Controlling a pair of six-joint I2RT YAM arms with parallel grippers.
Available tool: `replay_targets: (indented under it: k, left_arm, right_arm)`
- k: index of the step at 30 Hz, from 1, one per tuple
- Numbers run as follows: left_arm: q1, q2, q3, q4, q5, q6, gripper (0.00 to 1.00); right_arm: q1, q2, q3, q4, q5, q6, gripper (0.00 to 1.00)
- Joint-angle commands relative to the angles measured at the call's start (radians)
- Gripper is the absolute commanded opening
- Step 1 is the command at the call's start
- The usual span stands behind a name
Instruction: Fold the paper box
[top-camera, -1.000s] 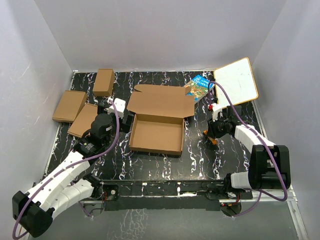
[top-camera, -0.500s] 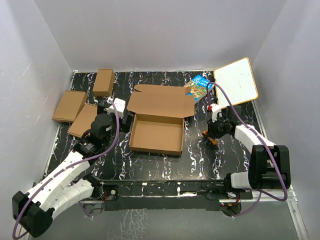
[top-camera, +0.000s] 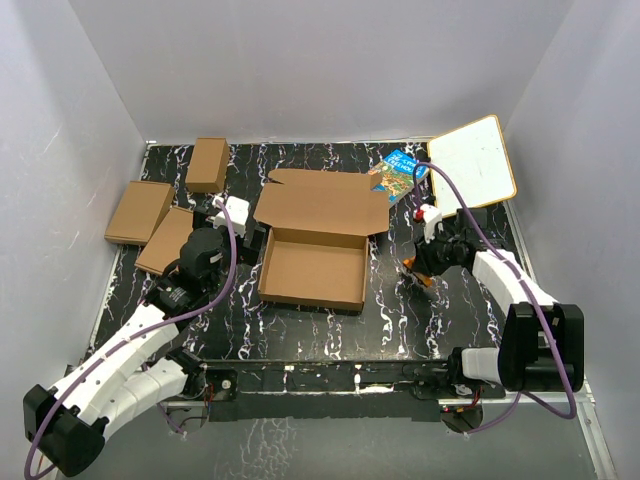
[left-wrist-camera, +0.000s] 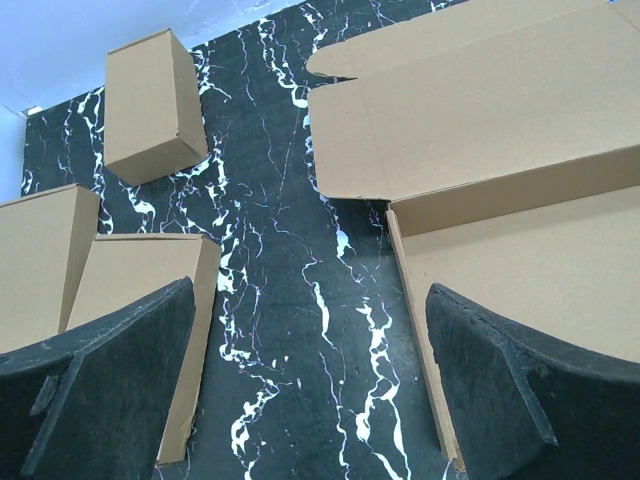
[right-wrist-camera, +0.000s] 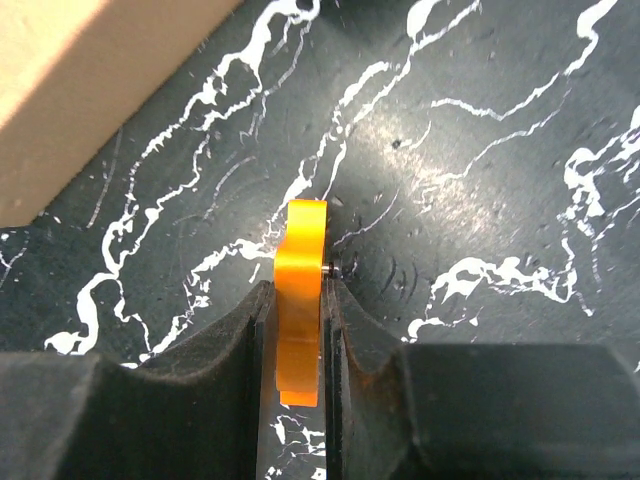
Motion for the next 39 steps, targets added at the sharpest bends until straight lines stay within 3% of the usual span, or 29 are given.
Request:
replay_targets:
  k: [1, 11, 17, 29, 35, 39]
  left_arm:
    - [0.003, -0.025, -0.001, 0.013, -0.016, 0.007, 0.97]
    - [0.004, -0.035, -0.002, 0.013, -0.016, 0.008, 0.97]
    - [0.004, -0.033, -0.004, 0.015, -0.02, 0.009, 0.97]
    - [0.005, -0.037, -0.008, 0.019, -0.032, 0.014, 0.97]
    - [0.005, -0.041, -0.008, 0.018, -0.036, 0.015, 0.97]
    - [0.006, -0.046, -0.012, 0.022, -0.04, 0.018, 0.97]
  right_arm:
    - [0.001, -0.071, 0.086, -0.012, -0.094, -0.054, 0.08]
    - [0.037, -0.044, 0.341, -0.181, -0.272, -0.179, 0.08]
    - [0.182, 0.032, 0.446, -0.129, -0.298, -0.133, 0.08]
    - [0.49, 0.36, 0.645, -0.035, -0.244, 0.042, 0.08]
    - [0.539, 0.605, 0.826, -0.127, -0.217, 0.123, 0.09]
    - [0.614, 0.688, 0.879, -0.196, -0.224, 0.094, 0.1]
